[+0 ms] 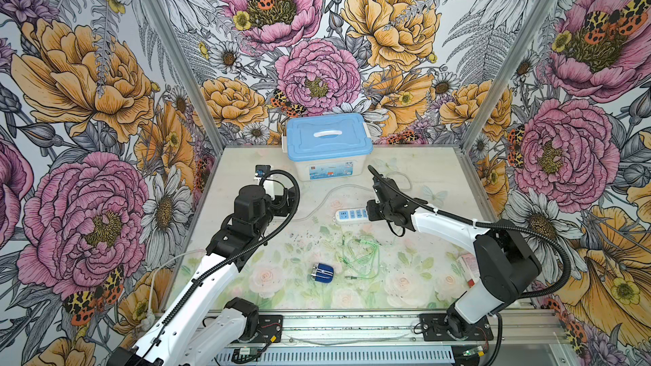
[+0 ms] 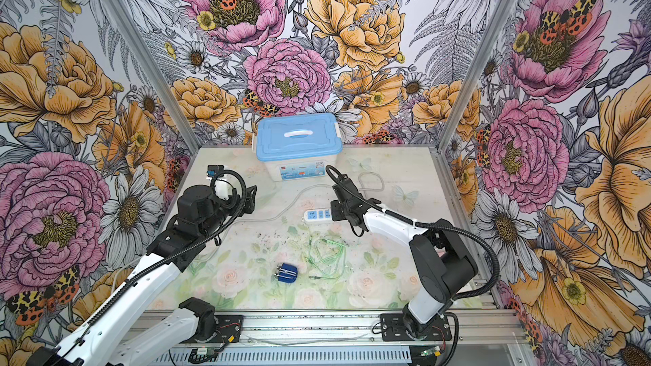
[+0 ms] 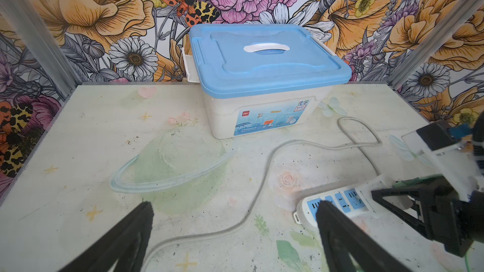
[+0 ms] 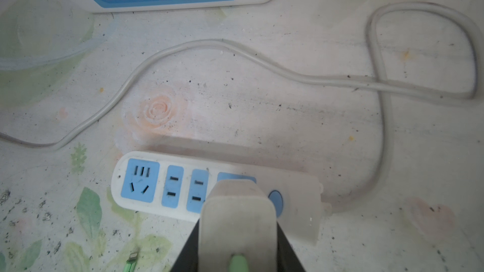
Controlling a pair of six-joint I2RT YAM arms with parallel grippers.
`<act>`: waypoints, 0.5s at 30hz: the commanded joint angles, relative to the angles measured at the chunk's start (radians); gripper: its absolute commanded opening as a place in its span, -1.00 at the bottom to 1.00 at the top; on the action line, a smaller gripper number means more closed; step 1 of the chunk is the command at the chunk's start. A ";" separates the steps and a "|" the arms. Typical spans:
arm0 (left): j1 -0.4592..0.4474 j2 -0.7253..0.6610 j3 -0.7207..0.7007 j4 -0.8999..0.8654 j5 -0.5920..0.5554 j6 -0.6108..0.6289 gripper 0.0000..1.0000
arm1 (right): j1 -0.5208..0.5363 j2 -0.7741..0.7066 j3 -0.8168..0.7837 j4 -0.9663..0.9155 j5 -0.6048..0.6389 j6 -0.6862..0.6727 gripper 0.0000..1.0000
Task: Charge the electric shaver
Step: Insert the plug into the socket.
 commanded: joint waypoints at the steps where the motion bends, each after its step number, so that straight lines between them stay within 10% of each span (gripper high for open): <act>1: 0.012 -0.001 -0.008 -0.007 0.029 -0.020 0.98 | 0.009 0.020 0.034 0.013 0.026 0.019 -1.00; 15: 0.028 -0.002 -0.007 -0.006 0.044 -0.025 0.98 | 0.028 0.077 0.060 -0.027 0.065 0.046 -1.00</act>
